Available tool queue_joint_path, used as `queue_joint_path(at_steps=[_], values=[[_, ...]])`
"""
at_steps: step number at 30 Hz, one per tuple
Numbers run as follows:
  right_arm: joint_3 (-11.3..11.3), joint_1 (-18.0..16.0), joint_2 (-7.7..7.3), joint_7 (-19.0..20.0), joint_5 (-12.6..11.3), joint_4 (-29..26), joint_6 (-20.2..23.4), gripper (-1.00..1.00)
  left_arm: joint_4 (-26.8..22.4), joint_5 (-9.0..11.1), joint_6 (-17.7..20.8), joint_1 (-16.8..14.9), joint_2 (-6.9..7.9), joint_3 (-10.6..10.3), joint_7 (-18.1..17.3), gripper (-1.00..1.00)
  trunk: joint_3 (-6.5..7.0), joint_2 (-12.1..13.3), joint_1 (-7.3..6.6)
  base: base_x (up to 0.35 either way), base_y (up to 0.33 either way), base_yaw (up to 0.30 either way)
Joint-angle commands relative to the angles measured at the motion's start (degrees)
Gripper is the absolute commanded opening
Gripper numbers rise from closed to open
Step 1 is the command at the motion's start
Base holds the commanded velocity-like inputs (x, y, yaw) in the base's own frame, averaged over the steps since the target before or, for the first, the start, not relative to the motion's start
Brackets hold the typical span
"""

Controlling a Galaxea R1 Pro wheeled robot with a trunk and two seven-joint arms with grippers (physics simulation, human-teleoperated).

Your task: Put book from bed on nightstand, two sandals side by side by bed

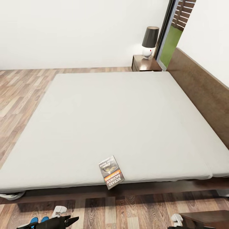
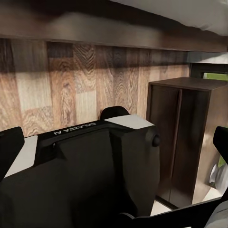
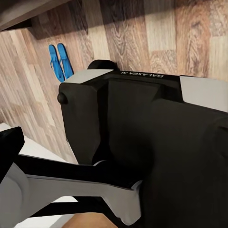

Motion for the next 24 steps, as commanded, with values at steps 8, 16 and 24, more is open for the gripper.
queue_joint_path(at_steps=[8, 16, 24], values=[[0.0, 0.0, -0.02, 0.1, -0.5, 0.0, 0.6, 1.0, 0.0, 0.4, -0.2, 0.0, -0.01, -0.5, -0.1, 1.0, -0.04, 0.0, 0.0, 0.0, 0.0, 0.0], [0.0, 0.0, -0.02, 0.1, -0.5, 0.0, 0.6, 1.0, 0.0, 0.4, -0.2, 0.0, -0.06, -0.5, -0.1, 1.0, 1.04, 2.4, -1.32, 0.0, 0.0, 0.0], [0.0, 0.0, -0.02, 0.1, -0.5, 0.0, 0.6, 1.0, 0.0, 0.4, -0.2, 0.0, -0.06, -0.5, -0.1, 1.0, 2.48, 5.6, -3.07, 0.0, 0.0, 0.0]])
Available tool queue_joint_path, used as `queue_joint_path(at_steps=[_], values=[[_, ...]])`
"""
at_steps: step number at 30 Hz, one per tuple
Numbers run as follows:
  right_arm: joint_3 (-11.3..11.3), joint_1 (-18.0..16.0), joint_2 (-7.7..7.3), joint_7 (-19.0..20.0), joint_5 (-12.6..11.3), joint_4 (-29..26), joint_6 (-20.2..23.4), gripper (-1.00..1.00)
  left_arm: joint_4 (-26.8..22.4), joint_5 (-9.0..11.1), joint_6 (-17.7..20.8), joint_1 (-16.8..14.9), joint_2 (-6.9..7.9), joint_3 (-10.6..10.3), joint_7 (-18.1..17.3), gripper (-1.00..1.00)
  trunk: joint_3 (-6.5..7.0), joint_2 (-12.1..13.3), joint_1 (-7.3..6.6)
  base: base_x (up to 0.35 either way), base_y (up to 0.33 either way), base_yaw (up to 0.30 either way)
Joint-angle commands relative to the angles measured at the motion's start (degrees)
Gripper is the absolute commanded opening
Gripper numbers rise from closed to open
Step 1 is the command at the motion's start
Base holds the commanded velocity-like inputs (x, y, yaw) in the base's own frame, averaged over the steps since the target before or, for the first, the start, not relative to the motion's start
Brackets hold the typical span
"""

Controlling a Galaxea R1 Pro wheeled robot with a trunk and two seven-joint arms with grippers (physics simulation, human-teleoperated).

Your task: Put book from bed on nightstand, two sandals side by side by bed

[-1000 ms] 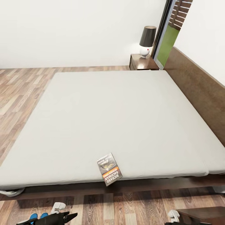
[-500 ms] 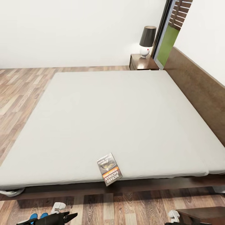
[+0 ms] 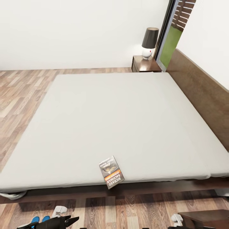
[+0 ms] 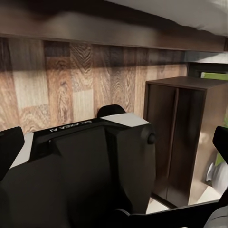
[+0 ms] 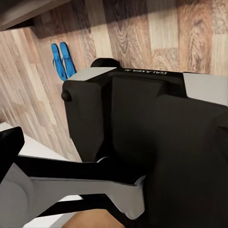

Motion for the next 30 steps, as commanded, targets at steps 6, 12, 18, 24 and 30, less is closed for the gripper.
queue_joint_path(at_steps=[6, 12, 18, 24, 30], values=[[0.0, 0.0, -0.02, 0.1, -0.5, 0.0, 0.6, 1.0, 0.0, 0.4, -0.2, 0.0, 0.05, -0.5, -0.1, 1.0, 0.69, 1.6, -0.88, 0.0, 0.0, 0.0], [0.1, 0.0, 0.54, -0.6, -0.5, 1.0, 0.2, 1.0, 0.0, 0.4, -0.2, 0.0, 0.0, -0.5, -0.1, 1.0, 0.69, 1.6, -0.88, 0.0, 0.0, 0.0], [0.2, 0.0, 9.08, -9.4, -0.5, 1.7, -0.5, 1.0, 0.0, 0.4, -0.2, 0.0, 0.0, -0.5, -0.1, 1.0, 0.69, 1.6, -0.88, 0.0, 0.0, 0.0], [0.1, 0.0, 16.83, -18.5, -0.8, 1.1, -1.8, 1.0, 0.0, 0.4, -0.2, 0.0, 0.01, -0.5, -0.2, 1.0, 0.69, 1.6, -0.88, 0.0, 0.0, 0.0], [-0.1, 0.0, 17.86, -19.0, -1.0, -3.0, -2.0, 1.0, 0.0, 0.4, -0.2, 0.0, 0.01, -0.5, -0.5, 1.0, 0.69, 1.6, -0.88, 0.0, 0.0, 0.0]])
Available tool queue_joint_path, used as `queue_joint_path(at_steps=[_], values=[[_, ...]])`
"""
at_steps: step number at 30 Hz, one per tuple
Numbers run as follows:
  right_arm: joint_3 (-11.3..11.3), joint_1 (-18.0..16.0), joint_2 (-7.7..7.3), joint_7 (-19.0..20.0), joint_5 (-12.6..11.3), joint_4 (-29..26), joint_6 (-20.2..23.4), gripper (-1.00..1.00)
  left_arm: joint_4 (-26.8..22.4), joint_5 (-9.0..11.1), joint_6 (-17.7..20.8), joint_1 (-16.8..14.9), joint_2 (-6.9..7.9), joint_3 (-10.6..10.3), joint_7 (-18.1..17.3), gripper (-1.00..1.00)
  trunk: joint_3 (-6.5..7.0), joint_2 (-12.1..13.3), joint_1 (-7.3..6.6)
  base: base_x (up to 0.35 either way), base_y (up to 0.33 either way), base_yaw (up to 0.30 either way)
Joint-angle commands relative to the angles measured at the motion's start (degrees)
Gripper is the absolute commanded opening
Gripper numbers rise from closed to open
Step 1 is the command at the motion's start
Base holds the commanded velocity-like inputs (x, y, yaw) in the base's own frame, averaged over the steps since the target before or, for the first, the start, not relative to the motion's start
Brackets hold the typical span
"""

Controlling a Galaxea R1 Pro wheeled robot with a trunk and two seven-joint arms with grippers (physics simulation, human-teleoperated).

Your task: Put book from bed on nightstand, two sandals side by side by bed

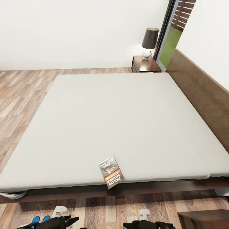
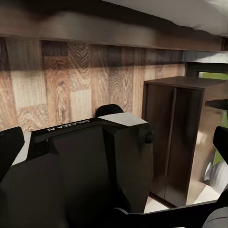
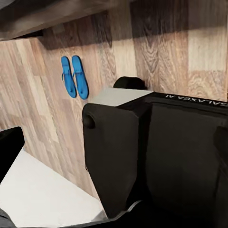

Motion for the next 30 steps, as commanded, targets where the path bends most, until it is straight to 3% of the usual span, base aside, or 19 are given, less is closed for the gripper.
queue_joint_path(at_steps=[1, 11, 19, 22, 23, 24, 26, 27, 28, 30], values=[[0.0, 0.0, 0.05, 0.2, -0.6, -1.6, 0.6, 1.0, 0.0, 0.4, -0.2, 0.0, 0.01, -0.5, -0.1, 1.0, -0.04, 0.0, 0.01, 0.0, 0.0, 0.0], [0.0, 0.0, 0.11, -0.3, -4.5, -4.9, 0.2, 1.0, 0.0, 0.4, -0.2, 0.0, -0.73, -0.5, -0.3, 1.0, -0.04, 0.0, 0.01, 0.0, 0.0, 0.0], [-0.1, 0.0, 1.73, -0.1, -5.2, -4.8, -6.6, 1.0, 0.0, 0.4, -0.2, 0.0, -0.78, -0.5, -0.3, 1.0, -0.04, 0.0, 0.01, 0.0, 0.0, 0.0], [-0.6, 0.0, 1.84, 1.3, -9.2, -4.7, -6.9, 1.0, 0.0, 0.4, -0.2, 0.0, -0.78, -0.5, -0.3, 1.0, -0.04, 0.0, 0.01, 0.0, 0.0, 0.0], [-0.7, 0.0, 1.86, 3.0, -11.9, -4.6, -6.9, 1.0, 0.0, 0.4, -0.2, 0.0, -0.78, -0.5, -0.3, 1.0, -0.04, 0.0, 0.01, 0.0, 0.0, 0.0], [-0.7, 0.0, 1.88, 6.3, -16.3, -4.5, -6.7, 1.0, 0.0, 0.4, -0.2, 0.0, -0.78, -0.5, -0.3, 1.0, -0.04, 0.0, 0.01, 0.0, 0.0, 0.0], [-0.7, 0.0, 1.89, 9.3, -20.1, -4.4, -6.2, 1.0, 0.0, 0.4, -0.2, 0.0, -0.78, -0.5, -0.3, 1.0, -0.04, 0.0, 0.01, 0.0, 0.0, 0.0], [-0.7, 0.0, 1.89, 10.1, -21.1, -4.4, -6.0, 1.0, 0.0, 0.4, -0.2, 0.0, -0.78, -0.5, -0.4, 1.0, -0.04, 0.0, 0.01, 0.0, 0.0, 0.0], [-0.7, 0.0, 1.89, 11.9, -23.5, -4.3, -5.6, 1.0, 0.0, 0.4, -0.2, 0.0, -0.78, -0.5, -0.4, 1.0, -0.04, 0.0, 0.01, 0.0, 0.0, 0.0], [-0.7, 0.0, 1.9, 12.5, -24.3, -4.3, -5.4, 1.0, 0.0, 0.4, -0.2, 0.0, -0.78, -0.5, -0.4, 1.0, -0.04, 0.0, 0.01, 0.0, 0.0, 0.0]])
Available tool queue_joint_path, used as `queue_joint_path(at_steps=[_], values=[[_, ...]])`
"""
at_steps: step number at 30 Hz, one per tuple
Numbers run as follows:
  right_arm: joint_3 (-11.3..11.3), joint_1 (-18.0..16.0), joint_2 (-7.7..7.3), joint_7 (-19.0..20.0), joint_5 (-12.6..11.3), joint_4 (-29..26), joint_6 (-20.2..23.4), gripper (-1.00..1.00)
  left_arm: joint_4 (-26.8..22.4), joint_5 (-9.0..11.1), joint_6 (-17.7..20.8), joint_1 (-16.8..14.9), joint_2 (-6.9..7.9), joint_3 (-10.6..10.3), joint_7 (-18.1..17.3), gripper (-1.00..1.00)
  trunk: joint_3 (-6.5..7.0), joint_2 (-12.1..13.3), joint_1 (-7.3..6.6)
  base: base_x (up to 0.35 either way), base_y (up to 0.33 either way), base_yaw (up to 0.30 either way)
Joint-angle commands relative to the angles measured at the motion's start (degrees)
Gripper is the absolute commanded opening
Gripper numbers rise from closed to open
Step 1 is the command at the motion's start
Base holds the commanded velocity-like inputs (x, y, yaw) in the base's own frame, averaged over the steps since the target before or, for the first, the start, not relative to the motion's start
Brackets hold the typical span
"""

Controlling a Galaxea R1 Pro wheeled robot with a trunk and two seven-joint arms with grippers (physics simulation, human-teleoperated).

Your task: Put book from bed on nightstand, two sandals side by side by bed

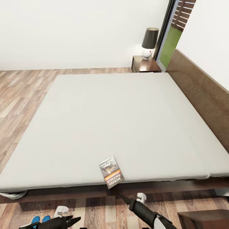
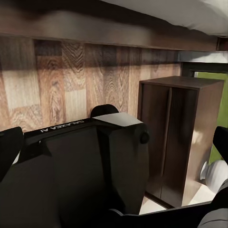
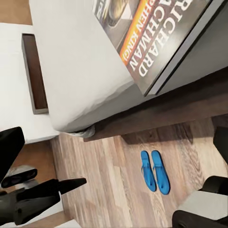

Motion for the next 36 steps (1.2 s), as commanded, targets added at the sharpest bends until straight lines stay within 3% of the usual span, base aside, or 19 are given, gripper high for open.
queue_joint_path(at_steps=[1, 14, 19, 27, 33, 36], values=[[0.0, 0.0, 0.03, 0.4, -0.7, 0.0, 0.5, 1.0, 0.0, 0.4, -0.2, 0.0, 0.02, -0.5, -0.1, 1.0, -0.04, 0.0, 0.01, 0.0, 0.0, 0.0], [0.3, 0.0, 0.14, 4.5, -1.3, 0.0, 0.6, 1.0, 0.0, 0.4, -0.2, 0.0, 0.02, -0.5, -0.2, 1.0, -0.04, 0.0, 0.01, 0.0, 0.0, 0.0], [0.4, 0.0, 0.3, 8.8, -1.3, 0.1, 0.7, 1.0, 0.0, 0.3, -0.2, 0.0, 0.02, -0.5, -0.3, 1.0, -0.04, 0.0, 0.01, 0.0, 0.0, 0.0], [0.4, 0.0, 2.17, 9.4, -1.3, 0.1, 0.7, 1.0, 0.0, 0.3, -0.2, 0.0, 0.02, -0.6, -0.3, 1.0, -0.04, 0.0, 0.01, 0.0, 0.0, 0.0], [0.3, 0.0, 2.74, 9.3, -1.3, 0.1, 0.6, 1.0, 0.0, 0.3, -0.2, 0.0, 0.02, -0.6, -0.3, 1.0, -0.04, 0.0, 0.01, 0.0, 0.0, 0.0], [0.2, 0.0, 2.8, 9.2, -3.0, 0.1, 0.6, 1.0, 0.0, 0.3, -0.2, 0.0, 0.02, -0.6, -0.3, 1.0, -0.04, 0.0, 0.01, 0.0, 0.0, 0.0]])
